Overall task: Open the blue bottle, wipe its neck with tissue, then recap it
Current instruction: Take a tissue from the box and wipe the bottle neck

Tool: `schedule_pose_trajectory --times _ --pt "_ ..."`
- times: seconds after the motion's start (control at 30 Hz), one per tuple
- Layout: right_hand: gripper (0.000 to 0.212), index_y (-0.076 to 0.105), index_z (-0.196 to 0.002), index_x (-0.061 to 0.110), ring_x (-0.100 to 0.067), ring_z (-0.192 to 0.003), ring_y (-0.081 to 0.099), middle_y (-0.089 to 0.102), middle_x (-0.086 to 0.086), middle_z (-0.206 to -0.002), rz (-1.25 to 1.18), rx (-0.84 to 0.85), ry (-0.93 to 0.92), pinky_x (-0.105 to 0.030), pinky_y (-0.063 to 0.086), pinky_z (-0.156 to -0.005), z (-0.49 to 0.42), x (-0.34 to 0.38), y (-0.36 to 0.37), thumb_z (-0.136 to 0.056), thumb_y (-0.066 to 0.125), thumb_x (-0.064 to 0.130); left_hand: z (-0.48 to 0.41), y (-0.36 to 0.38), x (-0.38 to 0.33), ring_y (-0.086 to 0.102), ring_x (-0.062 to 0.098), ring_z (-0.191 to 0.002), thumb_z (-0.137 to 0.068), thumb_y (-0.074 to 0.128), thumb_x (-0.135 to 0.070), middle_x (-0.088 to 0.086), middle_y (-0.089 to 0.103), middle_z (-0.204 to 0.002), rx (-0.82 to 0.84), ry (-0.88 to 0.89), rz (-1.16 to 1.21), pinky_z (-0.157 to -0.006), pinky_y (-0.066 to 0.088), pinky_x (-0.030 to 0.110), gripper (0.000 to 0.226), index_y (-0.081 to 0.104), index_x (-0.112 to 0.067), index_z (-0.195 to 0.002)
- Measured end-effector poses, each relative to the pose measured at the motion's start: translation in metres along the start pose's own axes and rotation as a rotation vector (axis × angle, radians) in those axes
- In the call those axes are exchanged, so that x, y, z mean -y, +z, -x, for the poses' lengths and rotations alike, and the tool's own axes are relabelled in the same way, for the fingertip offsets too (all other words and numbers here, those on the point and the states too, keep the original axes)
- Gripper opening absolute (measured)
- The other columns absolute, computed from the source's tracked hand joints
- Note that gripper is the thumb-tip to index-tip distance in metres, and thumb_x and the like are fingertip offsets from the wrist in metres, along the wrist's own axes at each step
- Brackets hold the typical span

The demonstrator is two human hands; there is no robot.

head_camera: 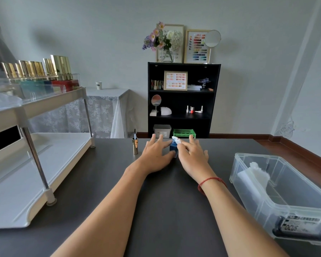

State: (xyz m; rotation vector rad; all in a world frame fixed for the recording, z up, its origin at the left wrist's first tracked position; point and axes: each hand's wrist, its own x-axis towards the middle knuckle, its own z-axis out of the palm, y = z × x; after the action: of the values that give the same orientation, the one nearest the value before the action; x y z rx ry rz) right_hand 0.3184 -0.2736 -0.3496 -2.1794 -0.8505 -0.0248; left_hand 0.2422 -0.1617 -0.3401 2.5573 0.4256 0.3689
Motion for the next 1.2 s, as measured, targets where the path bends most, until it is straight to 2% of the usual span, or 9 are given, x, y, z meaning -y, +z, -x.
schedule_pose_trajectory --times 0.17,0.33,0.5,0.73,0.9,1.07,1.2 --pt "0.042 0.047 -0.134 0.036 -0.018 -0.148 -0.001 0.01 0.0 -0.16 -0.022 0.005 -0.013 -0.05 -0.01 -0.115 0.001 0.001 -0.003 -0.098 0.025 0.033 0.002 0.0 -0.001 -0.017 0.025 -0.148 -0.098 0.041 -0.043 0.003 -0.001 -0.163 0.018 0.031 -0.06 -0.119 -0.007 0.048 0.049 0.033 -0.031 -0.145" --pt "0.042 0.046 -0.135 0.036 -0.018 -0.148 0.0 0.012 0.001 -0.159 -0.029 0.008 -0.013 -0.05 -0.01 -0.115 0.002 0.001 -0.003 -0.099 0.025 0.033 -0.001 0.001 -0.002 -0.022 0.025 -0.146 -0.098 0.038 -0.046 0.0 -0.01 -0.162 0.033 0.034 -0.1 -0.119 -0.009 0.051 0.051 0.03 -0.034 -0.147" --pt "0.04 0.058 -0.123 0.032 -0.017 -0.147 0.0 0.013 0.002 -0.159 -0.078 0.018 -0.014 -0.05 -0.01 -0.115 0.002 0.002 -0.003 -0.098 0.026 0.033 -0.001 0.0 0.003 -0.016 0.026 -0.148 -0.095 0.05 -0.04 0.002 -0.002 -0.163 -0.061 0.039 0.03 -0.119 -0.008 0.052 0.044 0.044 -0.031 -0.138" --pt "0.039 0.056 -0.126 0.034 -0.014 -0.147 0.001 0.015 0.005 -0.159 -0.138 -0.002 -0.073 -0.045 -0.013 -0.115 0.004 0.003 -0.001 -0.098 0.027 0.036 -0.001 0.003 0.005 -0.002 0.024 -0.15 -0.088 0.063 -0.036 0.006 0.015 -0.161 -0.29 0.074 0.177 -0.121 0.003 0.05 0.04 0.054 -0.025 -0.125" --pt "0.04 0.049 -0.132 0.035 -0.014 -0.147 0.001 0.014 0.005 -0.159 -0.142 -0.011 -0.08 -0.045 -0.013 -0.115 0.004 0.004 -0.001 -0.099 0.027 0.035 -0.007 0.006 0.008 0.004 0.026 -0.149 -0.085 0.067 -0.036 0.006 0.02 -0.159 -0.384 0.124 0.116 -0.119 0.002 0.044 0.042 0.058 -0.023 -0.124" --pt "0.041 0.046 -0.135 0.035 -0.014 -0.147 0.0 0.012 0.004 -0.159 -0.108 -0.008 -0.097 -0.046 -0.013 -0.115 0.005 0.003 0.0 -0.099 0.025 0.034 -0.015 0.007 0.013 0.008 0.03 -0.149 -0.086 0.062 -0.045 0.005 0.023 -0.159 -0.413 0.099 -0.04 -0.119 0.007 0.048 0.044 0.059 -0.027 -0.126" --pt "0.042 0.046 -0.135 0.037 -0.015 -0.147 0.001 0.012 0.003 -0.159 -0.081 -0.018 -0.084 -0.046 -0.013 -0.114 0.004 0.002 0.001 -0.099 0.024 0.034 -0.016 0.009 0.013 0.006 0.03 -0.149 -0.085 0.063 -0.045 0.006 0.021 -0.159 -0.411 0.112 -0.051 -0.119 0.006 0.048 0.042 0.062 -0.026 -0.122"
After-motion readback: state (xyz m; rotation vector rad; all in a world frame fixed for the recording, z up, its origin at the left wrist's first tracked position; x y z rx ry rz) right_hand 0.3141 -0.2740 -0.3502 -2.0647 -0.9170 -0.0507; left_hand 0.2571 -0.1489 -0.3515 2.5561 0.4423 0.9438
